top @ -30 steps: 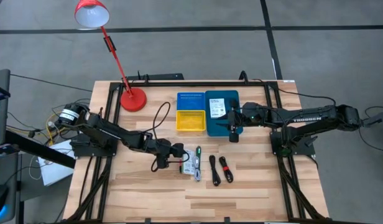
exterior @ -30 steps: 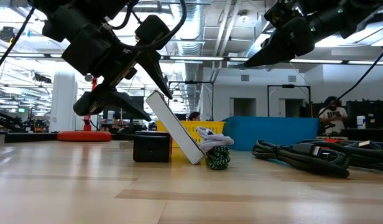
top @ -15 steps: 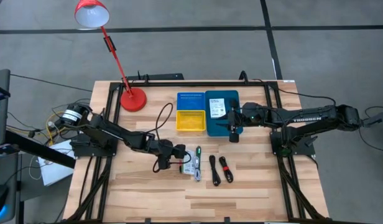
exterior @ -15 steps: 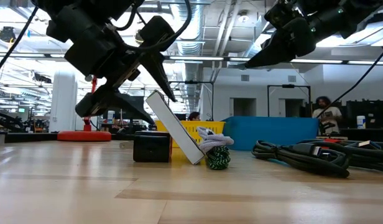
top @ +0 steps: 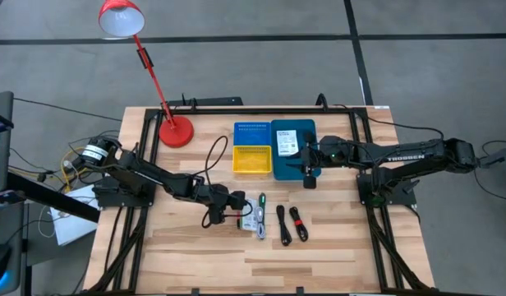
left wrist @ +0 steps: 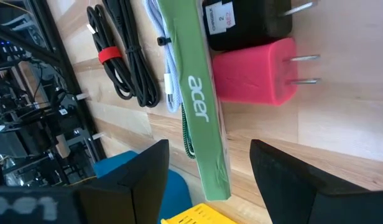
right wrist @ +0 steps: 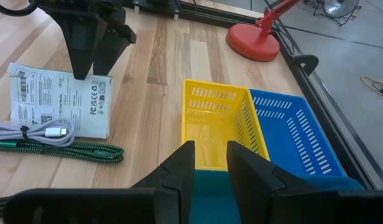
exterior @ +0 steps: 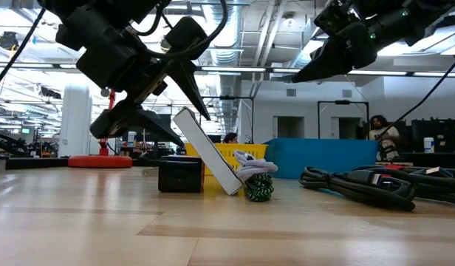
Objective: Pick and place items into bin
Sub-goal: Put the cardreader box into the dark blue bin
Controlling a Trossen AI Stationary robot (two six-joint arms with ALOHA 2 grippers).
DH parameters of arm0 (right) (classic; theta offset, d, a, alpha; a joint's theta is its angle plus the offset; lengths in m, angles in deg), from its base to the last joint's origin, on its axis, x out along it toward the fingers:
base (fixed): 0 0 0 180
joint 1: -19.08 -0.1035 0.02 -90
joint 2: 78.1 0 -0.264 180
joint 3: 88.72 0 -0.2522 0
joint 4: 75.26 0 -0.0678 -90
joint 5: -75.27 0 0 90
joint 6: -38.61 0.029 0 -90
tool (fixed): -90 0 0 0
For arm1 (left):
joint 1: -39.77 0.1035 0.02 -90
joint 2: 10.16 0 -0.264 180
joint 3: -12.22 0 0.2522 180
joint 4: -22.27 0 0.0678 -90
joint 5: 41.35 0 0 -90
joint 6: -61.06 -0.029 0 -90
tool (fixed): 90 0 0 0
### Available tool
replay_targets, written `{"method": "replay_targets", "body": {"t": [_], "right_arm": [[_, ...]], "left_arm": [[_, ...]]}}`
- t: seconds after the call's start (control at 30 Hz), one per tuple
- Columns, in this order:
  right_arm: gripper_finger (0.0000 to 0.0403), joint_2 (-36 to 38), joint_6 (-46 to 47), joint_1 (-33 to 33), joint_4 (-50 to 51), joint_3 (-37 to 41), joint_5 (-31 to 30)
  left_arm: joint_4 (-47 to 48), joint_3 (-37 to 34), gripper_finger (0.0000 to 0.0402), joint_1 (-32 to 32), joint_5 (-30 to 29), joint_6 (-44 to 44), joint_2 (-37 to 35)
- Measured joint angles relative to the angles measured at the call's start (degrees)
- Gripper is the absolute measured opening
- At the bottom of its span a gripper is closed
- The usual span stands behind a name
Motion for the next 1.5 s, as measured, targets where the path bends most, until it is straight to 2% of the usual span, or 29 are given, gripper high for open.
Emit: {"method": "replay_targets", "body": {"t": [0.63, 1.0, 1.5], "right_arm": [[0.0087, 0.00, -0.04, 0.00, -0.02, 0.00, 0.02], [0.0087, 0.00, -0.05, 0.00, -0.02, 0.00, 0.02], [0.0087, 0.00, -0.05, 0.01, -0.03, 0.00, 0.04]], "left_arm": [[-0.41, 0.00, 0.0212, 0.32, 0.49, -0.01, 0.74], [-0.39, 0.00, 0.0154, 0.33, 0.43, 0.00, 0.74], [-0.39, 0.00, 0.0112, 0.31, -0.29, 0.70, 0.74]]}}
